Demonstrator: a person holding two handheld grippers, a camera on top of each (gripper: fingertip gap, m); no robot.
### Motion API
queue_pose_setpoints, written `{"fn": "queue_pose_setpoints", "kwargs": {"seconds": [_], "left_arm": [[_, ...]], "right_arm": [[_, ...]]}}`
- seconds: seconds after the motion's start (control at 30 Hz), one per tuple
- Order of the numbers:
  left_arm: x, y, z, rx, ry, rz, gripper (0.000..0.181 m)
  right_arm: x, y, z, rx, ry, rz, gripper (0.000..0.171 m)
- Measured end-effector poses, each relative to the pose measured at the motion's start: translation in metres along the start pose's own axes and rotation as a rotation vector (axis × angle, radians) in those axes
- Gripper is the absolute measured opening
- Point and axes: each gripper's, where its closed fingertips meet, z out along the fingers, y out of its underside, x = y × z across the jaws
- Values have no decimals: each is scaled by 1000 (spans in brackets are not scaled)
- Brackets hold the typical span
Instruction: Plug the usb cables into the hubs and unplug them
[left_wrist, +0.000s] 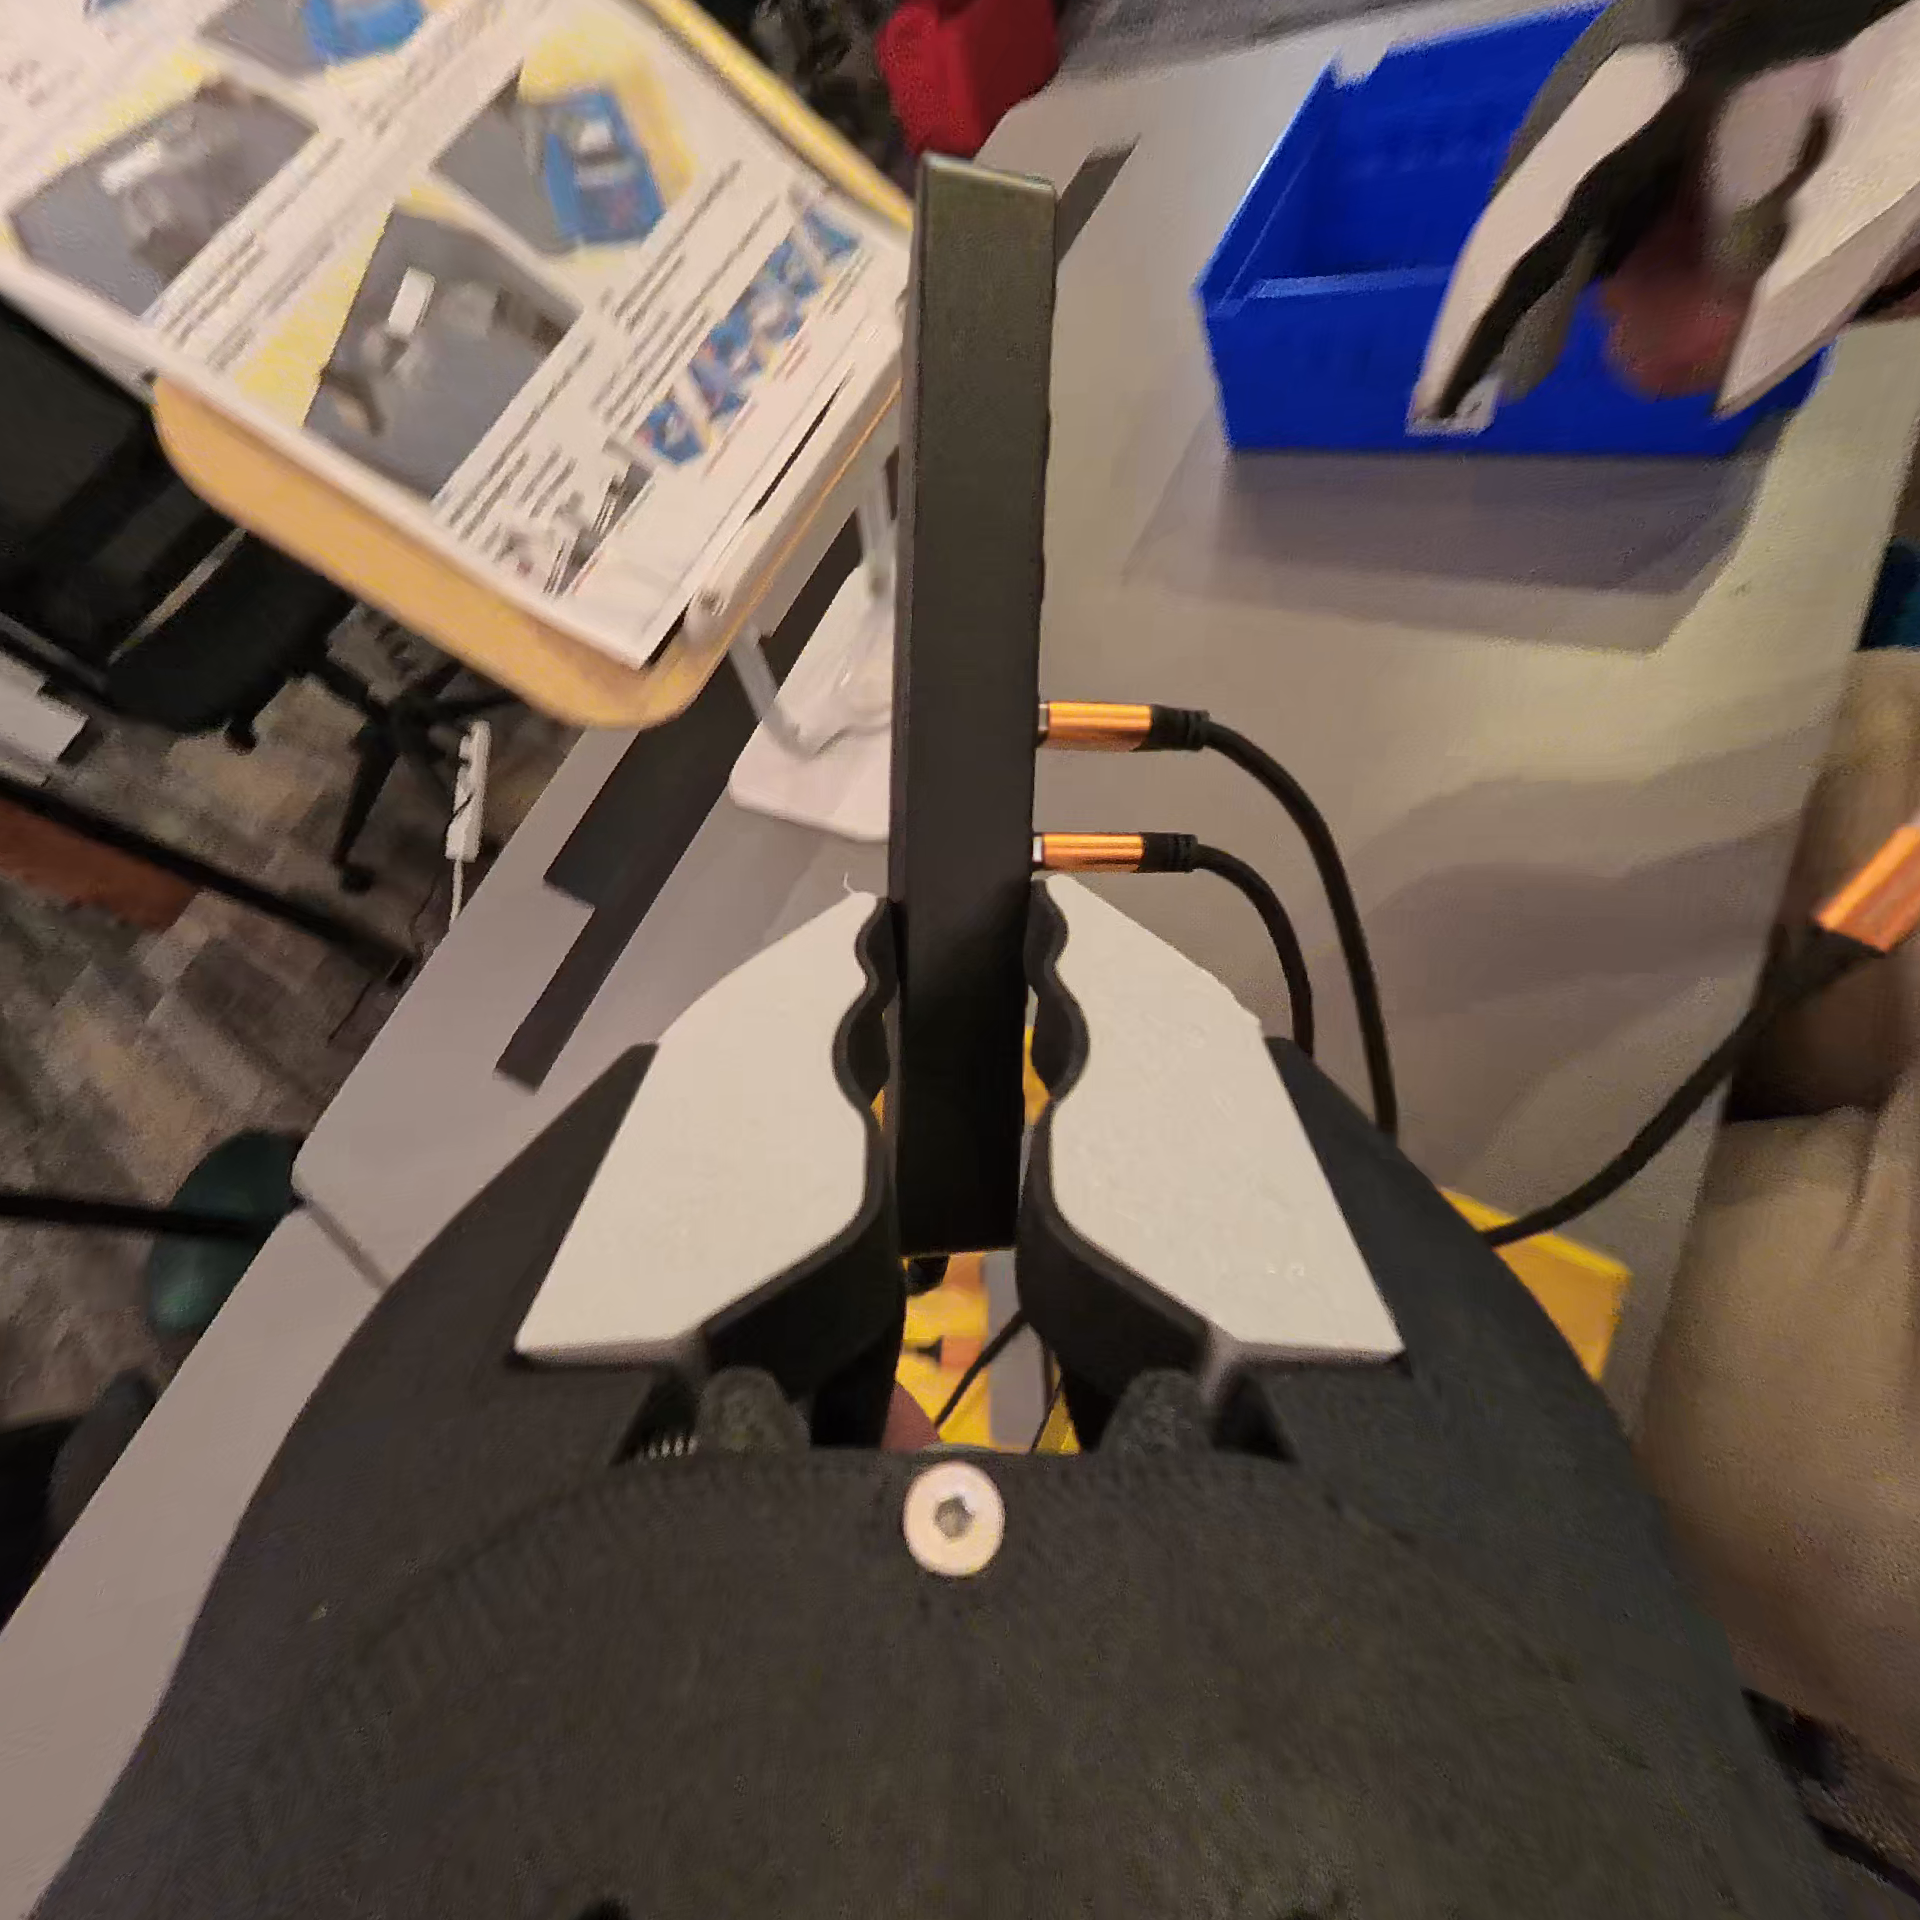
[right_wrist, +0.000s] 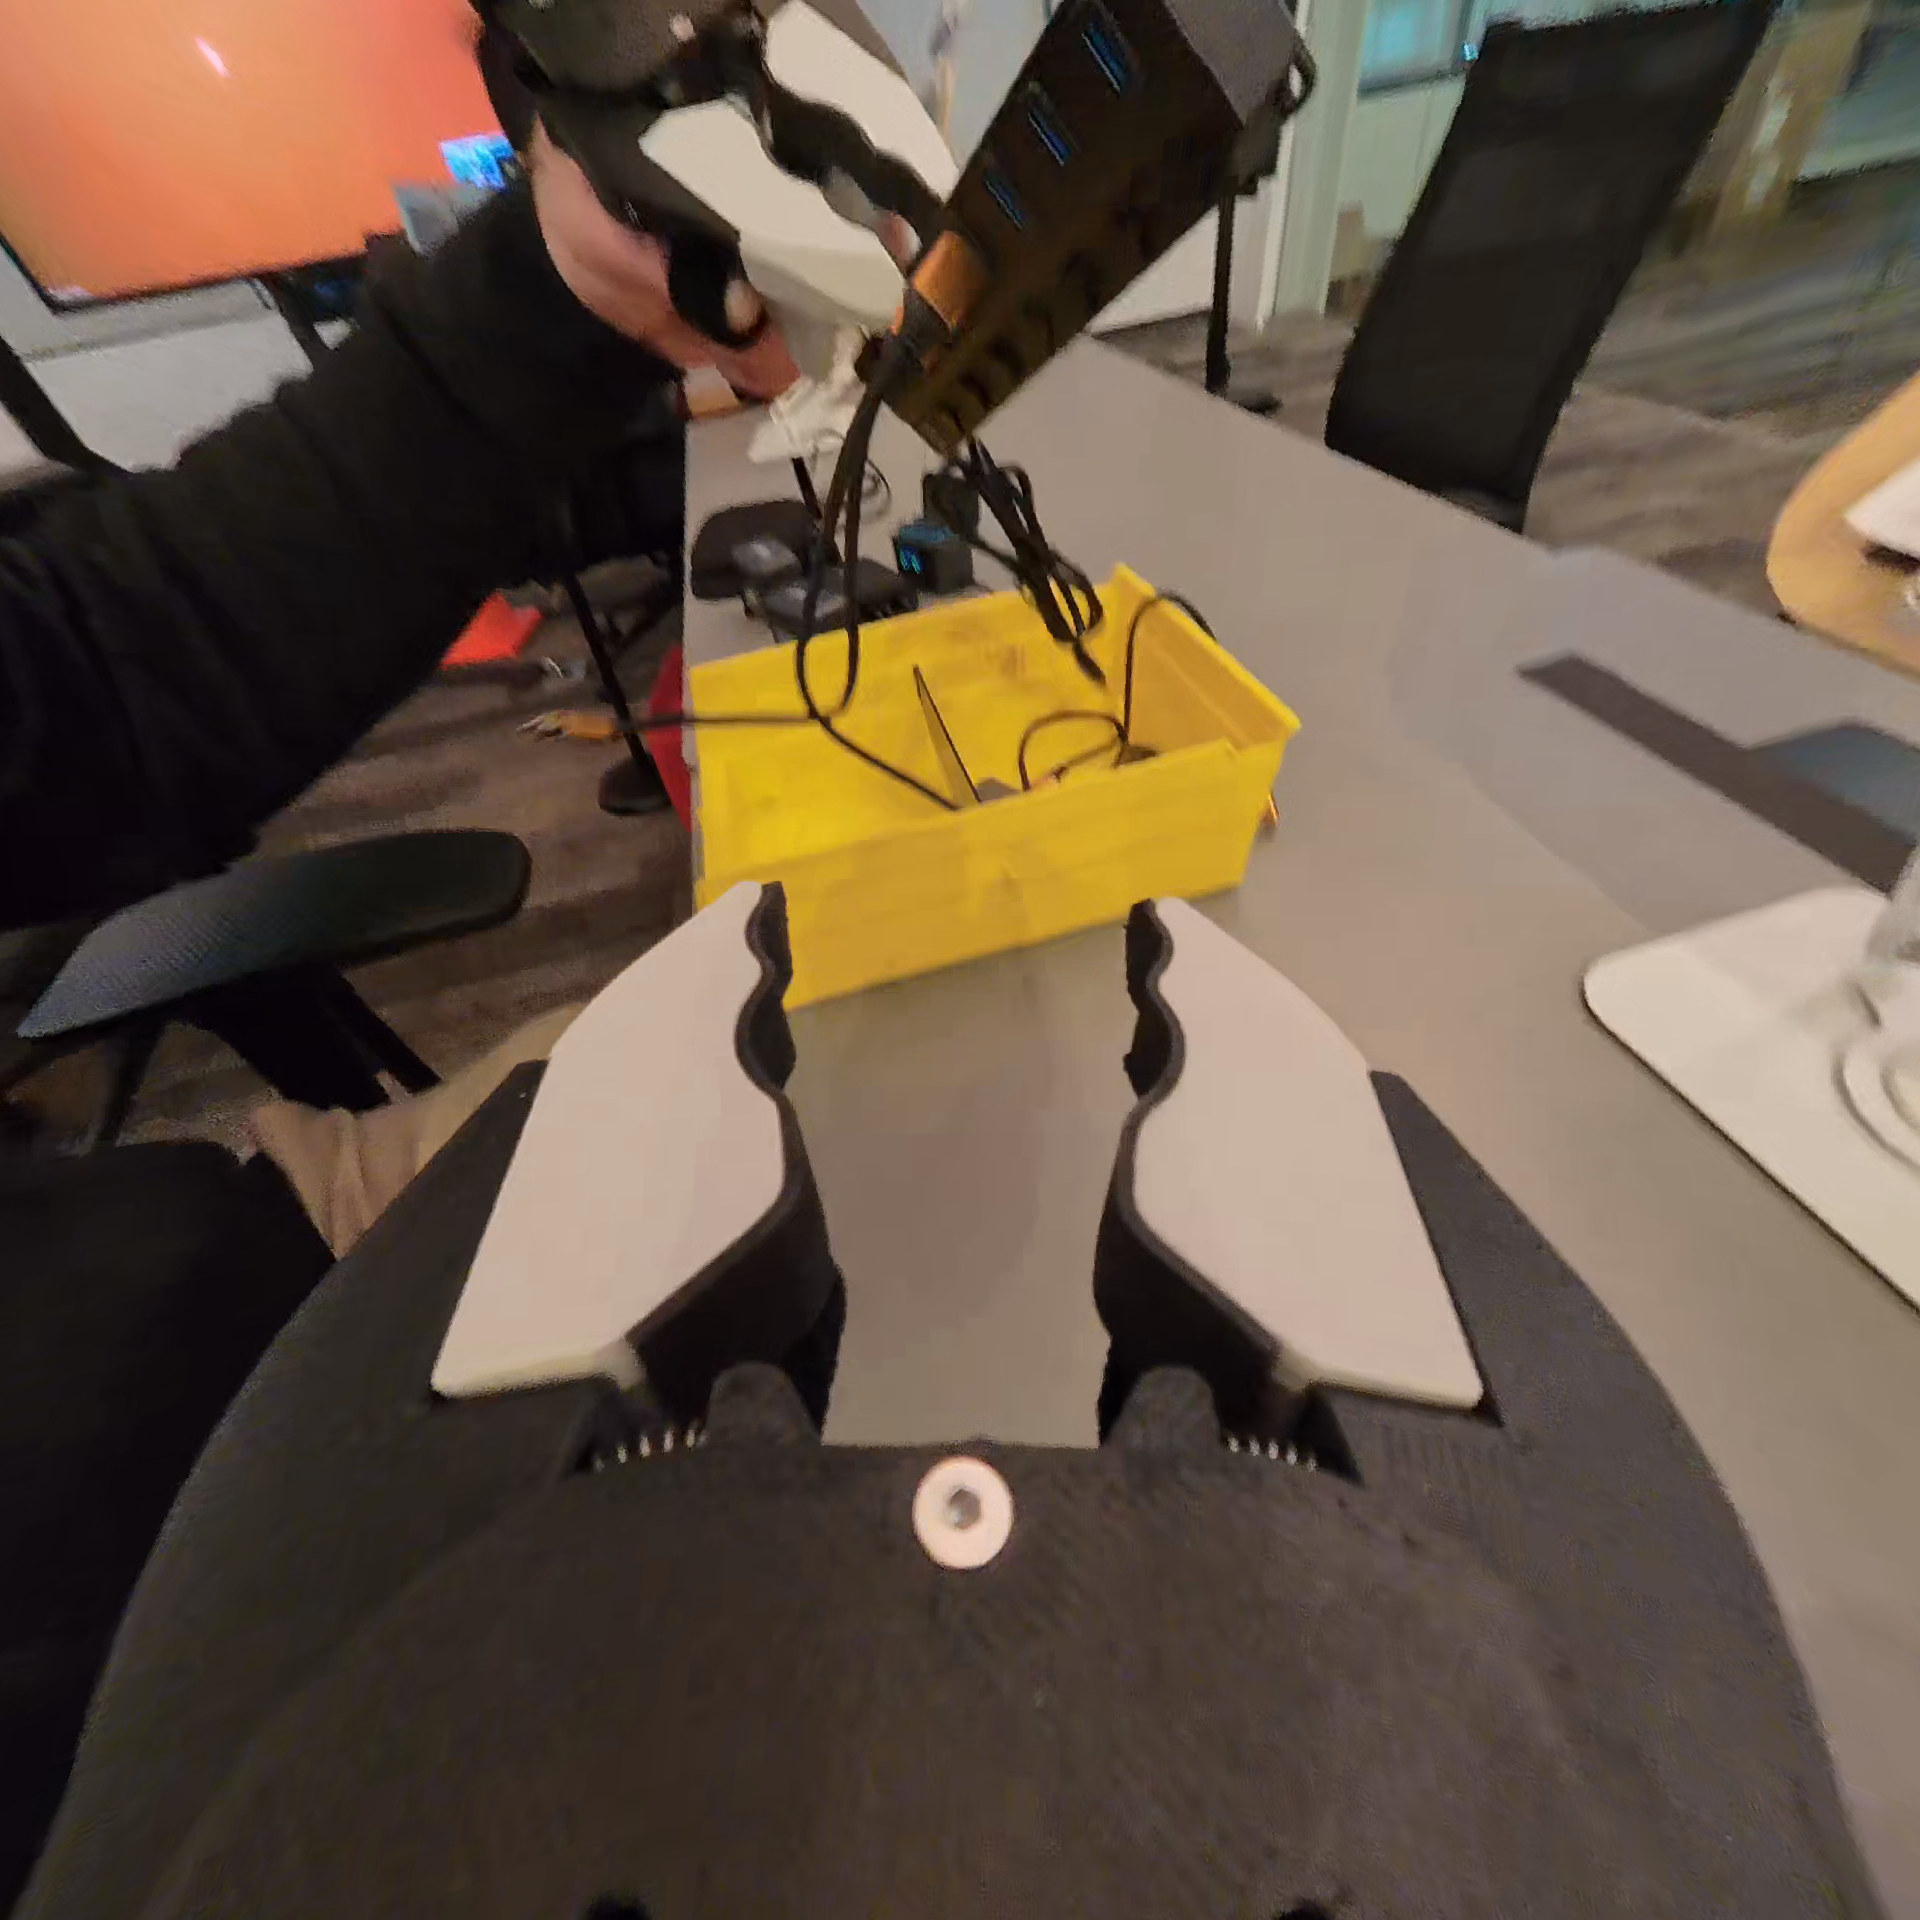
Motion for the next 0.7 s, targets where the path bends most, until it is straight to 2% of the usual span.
{"fn": "queue_pose_setpoints", "kwargs": {"seconds": [0.03,0.23,0.33,0.43,0.5,0.53,0.63,0.7], "left_arm": [[7,-11,4,28,25,8,23],[57,-72,34,168,192,36,24],[83,-89,52,204,271,35,24],[108,-93,73,203,348,23,23],[118,-97,83,239,399,-14,24],[121,-101,86,269,429,-54,24],[127,-103,95,333,526,-148,23],[123,-100,104,350,509,-177,23]], "right_arm": [[-3,-7,4,29,-19,-9,64],[-3,-53,18,255,-129,63,80],[-2,-70,12,357,-166,93,83],[-7,-81,-3,458,-242,100,72],[-6,-79,-11,463,-257,90,46],[-4,-78,-15,468,-261,91,40],[0,-73,-23,433,-254,77,32],[6,-69,-24,369,-195,66,28]]}}
